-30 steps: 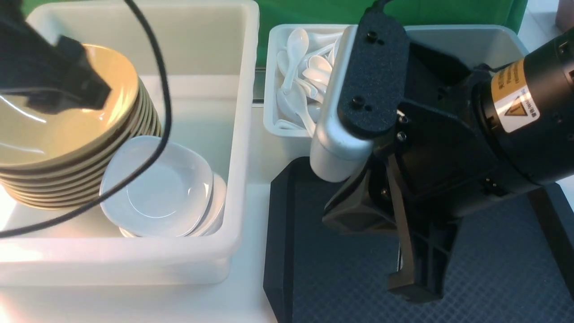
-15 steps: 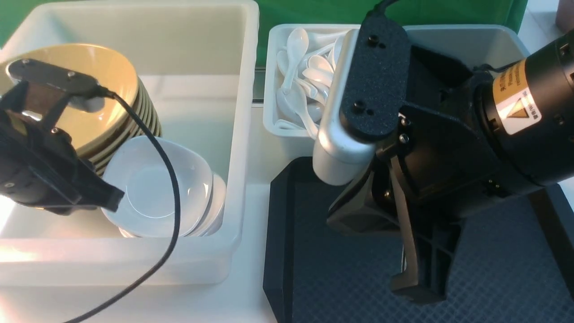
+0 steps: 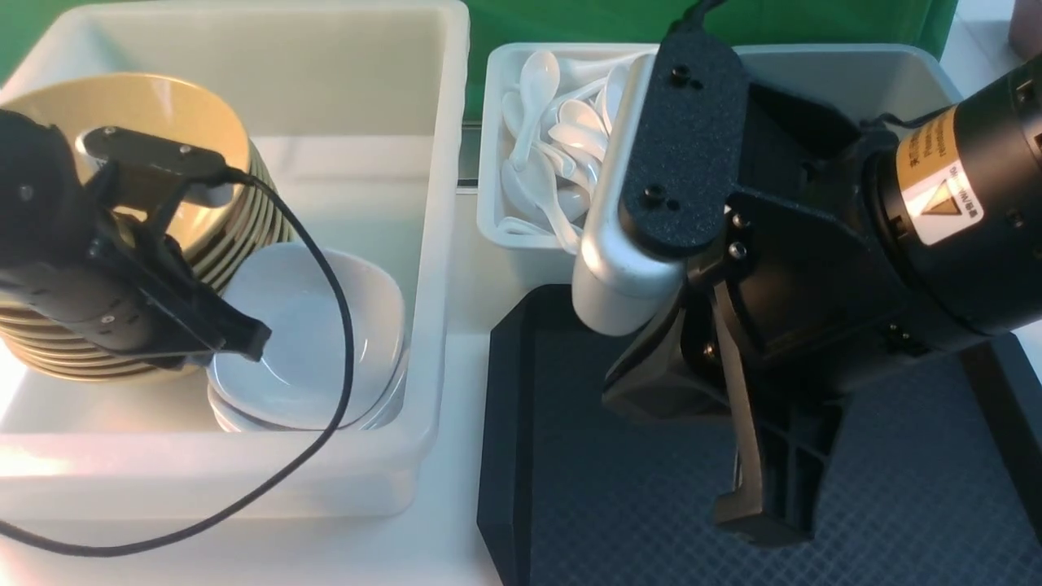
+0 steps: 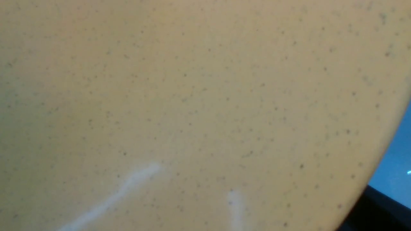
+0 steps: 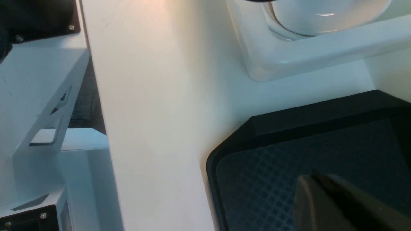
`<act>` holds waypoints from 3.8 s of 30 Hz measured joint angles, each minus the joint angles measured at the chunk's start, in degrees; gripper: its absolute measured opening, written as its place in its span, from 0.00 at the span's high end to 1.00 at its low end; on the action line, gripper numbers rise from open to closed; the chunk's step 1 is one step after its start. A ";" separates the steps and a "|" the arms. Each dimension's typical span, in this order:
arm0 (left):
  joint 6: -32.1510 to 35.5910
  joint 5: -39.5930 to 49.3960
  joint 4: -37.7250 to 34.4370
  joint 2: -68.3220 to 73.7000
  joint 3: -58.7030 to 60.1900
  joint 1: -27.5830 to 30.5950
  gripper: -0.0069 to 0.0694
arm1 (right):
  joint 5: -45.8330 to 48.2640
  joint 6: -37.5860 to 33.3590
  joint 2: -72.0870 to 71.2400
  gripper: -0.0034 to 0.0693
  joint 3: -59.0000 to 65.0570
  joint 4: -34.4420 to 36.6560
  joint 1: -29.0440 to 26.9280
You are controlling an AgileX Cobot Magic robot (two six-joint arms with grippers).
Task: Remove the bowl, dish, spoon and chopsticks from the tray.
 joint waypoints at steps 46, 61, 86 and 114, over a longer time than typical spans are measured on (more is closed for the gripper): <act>4.59 -1.43 2.15 -13.16 -11.19 -6.22 0.93 | 0.13 1.92 -0.26 0.89 0.00 -3.19 0.00; -11.77 -9.64 4.13 -58.90 26.35 -6.22 0.93 | -27.97 4.80 -26.88 0.89 21.44 -4.43 0.00; -13.36 -14.41 5.72 -70.38 30.57 -6.22 0.93 | -50.27 5.43 -37.69 0.87 38.07 -4.38 0.00; -13.37 -14.41 5.72 -70.38 30.57 -6.22 0.93 | -59.97 25.93 -72.77 0.89 78.18 -14.22 -46.46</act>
